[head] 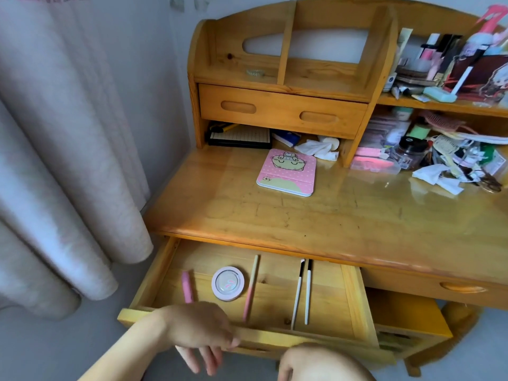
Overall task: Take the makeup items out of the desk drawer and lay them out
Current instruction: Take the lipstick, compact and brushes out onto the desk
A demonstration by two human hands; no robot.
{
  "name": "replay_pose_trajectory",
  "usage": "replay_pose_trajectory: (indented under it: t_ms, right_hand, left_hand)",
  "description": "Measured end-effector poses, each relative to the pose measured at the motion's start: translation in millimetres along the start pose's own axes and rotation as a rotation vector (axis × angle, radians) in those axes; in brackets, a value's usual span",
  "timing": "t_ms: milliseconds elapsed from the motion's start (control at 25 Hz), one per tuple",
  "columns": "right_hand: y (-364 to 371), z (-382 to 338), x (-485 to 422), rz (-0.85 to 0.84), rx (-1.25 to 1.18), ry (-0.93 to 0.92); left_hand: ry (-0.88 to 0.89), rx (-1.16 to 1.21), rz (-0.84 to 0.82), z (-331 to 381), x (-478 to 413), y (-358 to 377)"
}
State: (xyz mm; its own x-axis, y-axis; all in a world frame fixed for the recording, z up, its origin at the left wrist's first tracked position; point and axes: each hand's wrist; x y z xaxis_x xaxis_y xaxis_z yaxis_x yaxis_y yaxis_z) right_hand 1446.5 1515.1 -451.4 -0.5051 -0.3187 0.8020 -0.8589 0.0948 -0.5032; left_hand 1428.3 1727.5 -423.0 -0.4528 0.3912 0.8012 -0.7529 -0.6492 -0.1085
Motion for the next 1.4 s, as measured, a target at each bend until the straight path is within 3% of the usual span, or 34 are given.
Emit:
replay_pose_trajectory:
  t_ms: [80,160,240,320,440,600,920,1200,1400]
  right_hand:
    - [-27.8,-0.2,0.7,-0.103,0.025,-0.07]
    - [-54.9,-10.1,8.4,-0.172,-0.087,-0.146]
    - [-64.6,-13.1,3.0,-0.119,-0.16,-0.205]
    - [-59.9,-14.9,-15.8,0.074,-0.126,-0.225]
    - [-48.6,-20.6,-46.7,0.33,-0.116,-0.302]
    - [-34.6,-27.4,-77.7,0.49,-0.068,-0.425]
    - [-26.3,-37.4,-116.0,0.524,-0.008,-0.538]
    - [-24.1,-46.0,-144.0,0.531,0.132,-0.448]
    - [-22.8,-47.1,-155.9,0.637,0.218,-0.404]
  left_hand:
    - [0.027,0.05,0.16,6.0,-3.1,-10.3]
    - [0.025,0.044,0.463,1.6,-16.5,-24.8]
    - [-0.004,0.006,0.728,-8.1,-30.5,-38.8]
    - [-0.035,-0.062,0.83,-16.1,-40.0,-46.5]
    - [-0.058,-0.203,0.888,-24.7,-51.4,-45.4]
    - [-0.117,-0.317,0.917,-36.7,-63.2,-43.7]
    - [-0.277,-0.28,0.921,-51.0,-72.1,-42.5]
    - [-0.431,-0.286,0.89,-53.2,-80.6,-45.9]
    - [-0.45,-0.251,0.875,-60.4,-90.5,-53.2]
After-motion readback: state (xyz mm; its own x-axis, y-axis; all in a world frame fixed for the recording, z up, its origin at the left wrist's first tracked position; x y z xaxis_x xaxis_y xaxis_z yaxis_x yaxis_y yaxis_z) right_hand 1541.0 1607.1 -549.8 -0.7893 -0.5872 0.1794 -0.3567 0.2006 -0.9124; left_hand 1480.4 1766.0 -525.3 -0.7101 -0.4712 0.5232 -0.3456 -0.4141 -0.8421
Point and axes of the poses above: each hand's wrist, its own x-axis away from the middle knuckle, its own y-axis out of the palm, z = x × y, and after that the axes turned 9 degrees about -z, right-handed
